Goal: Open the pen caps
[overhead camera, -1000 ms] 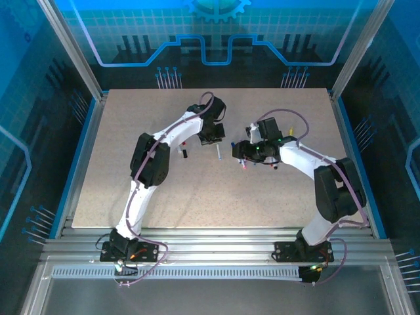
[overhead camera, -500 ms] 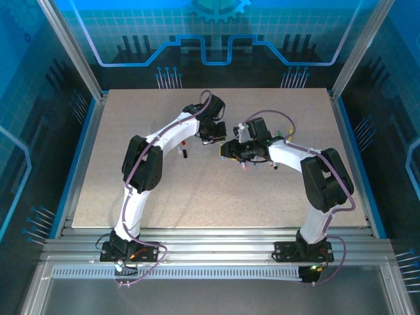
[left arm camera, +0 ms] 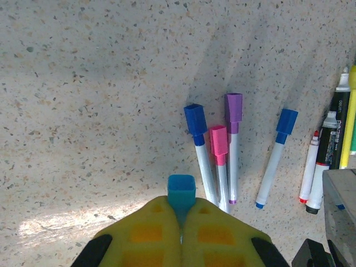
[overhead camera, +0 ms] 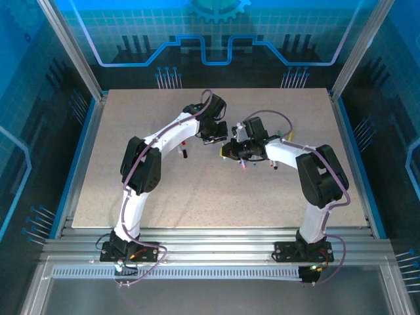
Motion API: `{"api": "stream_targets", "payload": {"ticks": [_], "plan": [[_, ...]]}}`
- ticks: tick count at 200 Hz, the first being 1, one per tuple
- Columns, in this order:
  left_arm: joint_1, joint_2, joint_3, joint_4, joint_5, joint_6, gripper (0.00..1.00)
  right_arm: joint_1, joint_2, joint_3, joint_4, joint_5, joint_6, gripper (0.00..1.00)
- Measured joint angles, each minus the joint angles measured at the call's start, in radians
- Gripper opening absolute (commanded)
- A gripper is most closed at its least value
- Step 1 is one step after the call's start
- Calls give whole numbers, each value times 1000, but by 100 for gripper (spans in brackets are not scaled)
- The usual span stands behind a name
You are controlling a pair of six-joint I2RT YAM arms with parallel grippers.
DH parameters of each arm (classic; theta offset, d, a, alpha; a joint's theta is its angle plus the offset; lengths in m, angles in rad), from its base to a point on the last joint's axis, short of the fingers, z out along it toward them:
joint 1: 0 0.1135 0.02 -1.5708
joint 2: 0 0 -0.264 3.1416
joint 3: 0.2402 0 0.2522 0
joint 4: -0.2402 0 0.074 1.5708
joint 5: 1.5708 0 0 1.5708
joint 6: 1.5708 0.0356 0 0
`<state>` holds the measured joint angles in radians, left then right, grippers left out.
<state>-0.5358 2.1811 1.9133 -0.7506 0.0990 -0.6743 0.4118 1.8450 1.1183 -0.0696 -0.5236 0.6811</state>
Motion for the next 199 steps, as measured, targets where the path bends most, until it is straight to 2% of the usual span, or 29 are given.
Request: {"api": "stream_targets", "payload": {"ticks": [18, 36, 58, 70, 121, 135, 140, 157, 170, 182, 199], "plan": [[0, 0, -6, 1, -5, -1, 21, 0, 0, 0, 3, -8, 0, 0], [0, 0, -13, 1, -5, -2, 22, 0, -1, -2, 8, -19, 0, 0], [0, 0, -19, 2, -4, -6, 14, 0, -5, -2, 19, -35, -1, 0], [-1, 0, -19, 2, -4, -10, 0, 1, -6, -2, 19, -36, -1, 0], [-2, 18, 26, -49, -11, 2, 0, 5, -31, -45, 45, -37, 1, 0], [2, 36, 77, -125, 19, 2, 0, 25, -103, -124, 78, -11, 0, 0], [5, 46, 98, -129, -2, 2, 0, 43, -152, -163, 57, -16, 0, 0], [76, 142, 288, -121, -33, 3, 0, 192, -411, -383, -27, -65, 26, 0], [144, 232, 466, -124, -63, 11, 0, 272, -542, -474, -76, -117, 53, 0], [192, 254, 518, -121, -90, 23, 0, 259, -567, -486, -113, -121, 65, 0], [210, 234, 484, -121, -114, 31, 0, 190, -539, -470, -140, -104, 58, 0]]}}
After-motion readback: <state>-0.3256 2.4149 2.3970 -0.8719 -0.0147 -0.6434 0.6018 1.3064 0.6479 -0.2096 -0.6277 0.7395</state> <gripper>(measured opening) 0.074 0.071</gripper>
